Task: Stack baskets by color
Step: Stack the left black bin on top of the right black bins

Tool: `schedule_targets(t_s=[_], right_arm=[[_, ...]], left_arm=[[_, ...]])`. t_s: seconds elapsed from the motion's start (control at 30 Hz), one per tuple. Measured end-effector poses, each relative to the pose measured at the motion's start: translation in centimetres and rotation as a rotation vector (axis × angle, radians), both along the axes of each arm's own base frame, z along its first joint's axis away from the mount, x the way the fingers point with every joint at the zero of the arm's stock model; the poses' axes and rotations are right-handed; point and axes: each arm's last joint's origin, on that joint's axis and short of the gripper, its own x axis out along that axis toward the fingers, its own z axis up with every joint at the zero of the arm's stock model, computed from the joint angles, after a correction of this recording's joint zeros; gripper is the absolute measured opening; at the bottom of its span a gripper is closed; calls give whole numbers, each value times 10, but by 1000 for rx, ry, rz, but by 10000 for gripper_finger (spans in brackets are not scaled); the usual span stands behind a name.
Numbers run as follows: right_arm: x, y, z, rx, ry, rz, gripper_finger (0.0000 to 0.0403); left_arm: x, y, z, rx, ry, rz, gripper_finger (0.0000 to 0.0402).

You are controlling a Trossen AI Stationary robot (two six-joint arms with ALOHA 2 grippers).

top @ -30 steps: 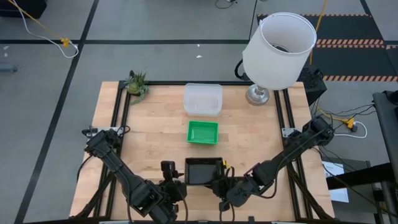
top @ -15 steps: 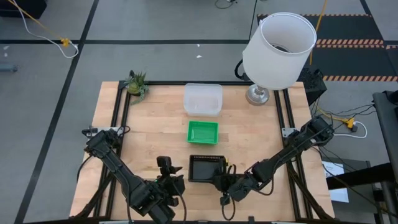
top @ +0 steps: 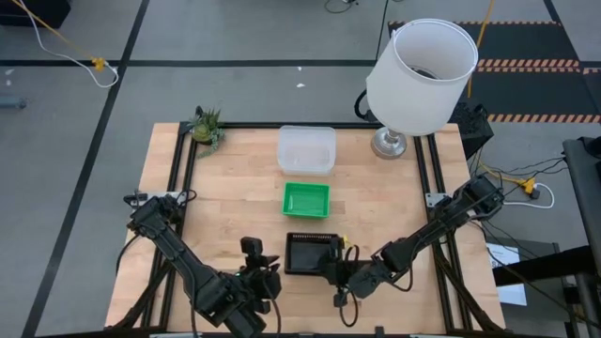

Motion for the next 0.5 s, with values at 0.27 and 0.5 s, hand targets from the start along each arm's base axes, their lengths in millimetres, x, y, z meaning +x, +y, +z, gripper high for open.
schedule_targets(t_s=[0.27,0.5], right_arm=[[2,1,-3,-3,-3,4,2],[6,2,-12,-34,2,40,2]], left_arm=[[6,-7,1,-26,3,-89,90],[21,-9,-12,-17,-3,-176,90]])
